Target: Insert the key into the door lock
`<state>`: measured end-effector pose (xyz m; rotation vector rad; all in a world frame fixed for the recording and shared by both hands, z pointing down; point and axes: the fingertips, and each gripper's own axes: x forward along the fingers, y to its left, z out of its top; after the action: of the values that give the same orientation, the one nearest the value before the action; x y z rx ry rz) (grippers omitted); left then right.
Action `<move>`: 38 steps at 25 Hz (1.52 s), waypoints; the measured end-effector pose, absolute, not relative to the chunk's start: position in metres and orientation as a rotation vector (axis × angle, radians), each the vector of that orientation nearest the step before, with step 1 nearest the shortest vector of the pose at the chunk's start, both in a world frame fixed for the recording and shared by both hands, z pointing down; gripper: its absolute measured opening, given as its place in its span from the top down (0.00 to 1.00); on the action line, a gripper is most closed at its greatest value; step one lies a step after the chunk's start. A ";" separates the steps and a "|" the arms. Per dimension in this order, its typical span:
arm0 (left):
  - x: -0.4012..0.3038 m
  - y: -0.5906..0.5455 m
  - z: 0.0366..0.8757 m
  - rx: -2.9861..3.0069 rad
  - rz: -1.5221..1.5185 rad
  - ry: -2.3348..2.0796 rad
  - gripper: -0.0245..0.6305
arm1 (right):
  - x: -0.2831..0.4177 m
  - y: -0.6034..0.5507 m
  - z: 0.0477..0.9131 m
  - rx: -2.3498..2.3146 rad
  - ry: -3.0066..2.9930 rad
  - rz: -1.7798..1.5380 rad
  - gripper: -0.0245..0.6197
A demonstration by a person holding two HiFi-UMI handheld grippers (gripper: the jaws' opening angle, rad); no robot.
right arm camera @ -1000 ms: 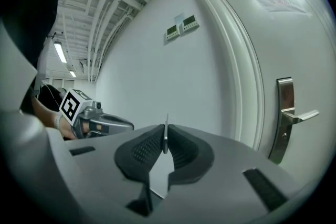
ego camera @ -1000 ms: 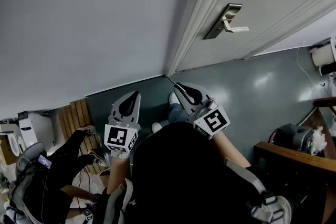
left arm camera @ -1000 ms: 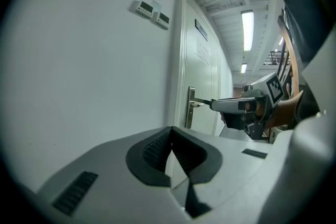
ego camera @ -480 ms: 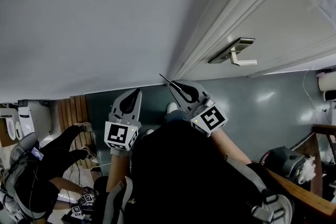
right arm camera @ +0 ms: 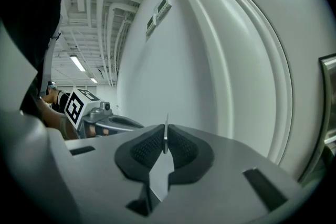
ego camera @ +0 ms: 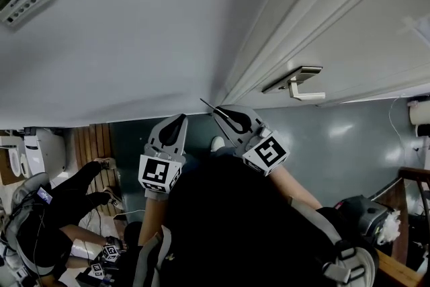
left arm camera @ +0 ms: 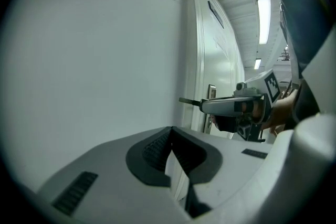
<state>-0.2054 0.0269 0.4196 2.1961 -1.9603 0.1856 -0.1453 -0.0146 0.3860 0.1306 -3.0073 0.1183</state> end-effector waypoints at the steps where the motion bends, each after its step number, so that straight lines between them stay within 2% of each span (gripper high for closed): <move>1: -0.205 0.023 0.420 2.209 0.192 -1.945 0.95 | -0.145 -0.017 0.387 0.139 -3.006 0.121 0.91; 14: -0.185 -0.018 0.431 2.488 0.300 -1.563 0.95 | -0.125 -0.038 0.391 0.523 -2.984 0.231 0.91; 29: -0.123 -0.037 0.458 2.641 0.457 -1.159 0.95 | -0.024 -0.060 0.436 1.064 -2.871 0.494 0.91; 38: -0.106 -0.039 0.480 2.621 0.536 -1.086 0.95 | 0.031 -0.088 0.490 1.240 -2.823 0.830 0.91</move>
<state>-0.1064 -0.0389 0.4799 2.6208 -1.0861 0.5355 0.0312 -0.0877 0.4896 1.2404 -2.8230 0.8305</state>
